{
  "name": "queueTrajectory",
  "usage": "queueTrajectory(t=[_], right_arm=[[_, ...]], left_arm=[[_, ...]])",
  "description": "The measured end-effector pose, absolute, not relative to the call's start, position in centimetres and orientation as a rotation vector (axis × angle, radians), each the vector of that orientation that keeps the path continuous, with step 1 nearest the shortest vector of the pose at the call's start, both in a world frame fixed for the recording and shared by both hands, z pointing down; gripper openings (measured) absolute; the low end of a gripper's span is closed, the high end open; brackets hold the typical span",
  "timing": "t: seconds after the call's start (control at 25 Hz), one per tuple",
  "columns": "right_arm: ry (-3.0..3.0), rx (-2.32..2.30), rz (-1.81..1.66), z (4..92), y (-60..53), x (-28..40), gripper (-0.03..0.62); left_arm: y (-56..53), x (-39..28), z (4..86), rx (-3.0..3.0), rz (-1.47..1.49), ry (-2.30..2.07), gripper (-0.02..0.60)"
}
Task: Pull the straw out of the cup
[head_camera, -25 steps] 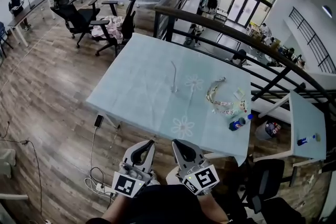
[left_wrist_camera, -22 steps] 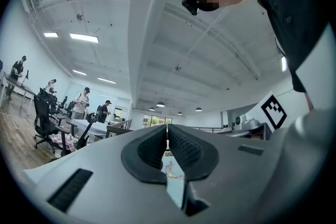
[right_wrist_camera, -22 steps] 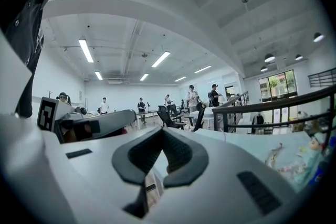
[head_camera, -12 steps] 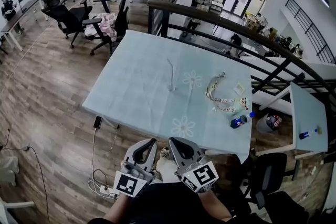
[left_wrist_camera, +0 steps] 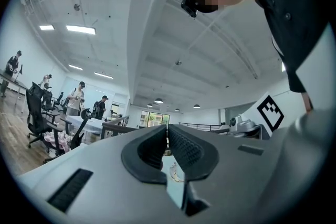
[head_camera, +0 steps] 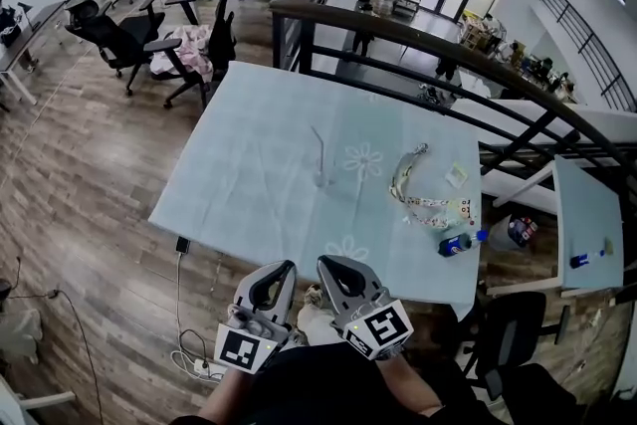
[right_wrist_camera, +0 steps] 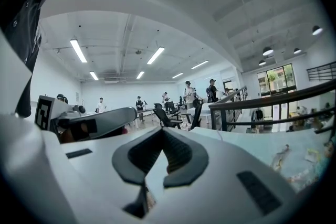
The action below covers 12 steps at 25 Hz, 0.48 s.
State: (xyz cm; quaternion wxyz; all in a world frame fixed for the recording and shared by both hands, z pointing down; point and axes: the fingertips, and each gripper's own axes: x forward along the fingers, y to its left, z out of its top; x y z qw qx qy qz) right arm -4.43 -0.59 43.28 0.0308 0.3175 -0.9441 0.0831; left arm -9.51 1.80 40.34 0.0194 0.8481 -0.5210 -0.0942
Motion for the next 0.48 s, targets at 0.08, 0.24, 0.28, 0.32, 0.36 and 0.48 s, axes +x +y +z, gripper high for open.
queueTrajectory(t=[0.08,0.24,0.28,0.32,0.36,0.48], right_arm=[[-2.916,0.974,0.256,43.0,-2.3,-4.4,0.009],[-2.939,0.971,0.247,42.3,-5.3,-4.2,0.009],[-2.945,0.972,0.242,42.3,-5.9,-4.0,0.009],[-2.95,0.975,0.237,42.2,-6.5,-3.9,0.009],[-2.954,0.978,0.235,42.2,-7.0,-3.8,0.009],[-2.956,0.983,0.24,42.6,-8.3,-3.5,0.009]], left_arm=[[0.3,-9.4,40.2,2.63,-0.278,-1.621,0.02],[-2.3,-9.2,39.9,2.641,-0.246,-1.65,0.02],[-2.8,-9.2,39.8,2.642,-0.249,-1.66,0.02],[-3.3,-9.1,39.7,2.642,-0.256,-1.669,0.02],[-3.7,-9.0,39.7,2.639,-0.264,-1.676,0.02],[-4.9,-8.6,40.1,2.623,-0.276,-1.686,0.02]])
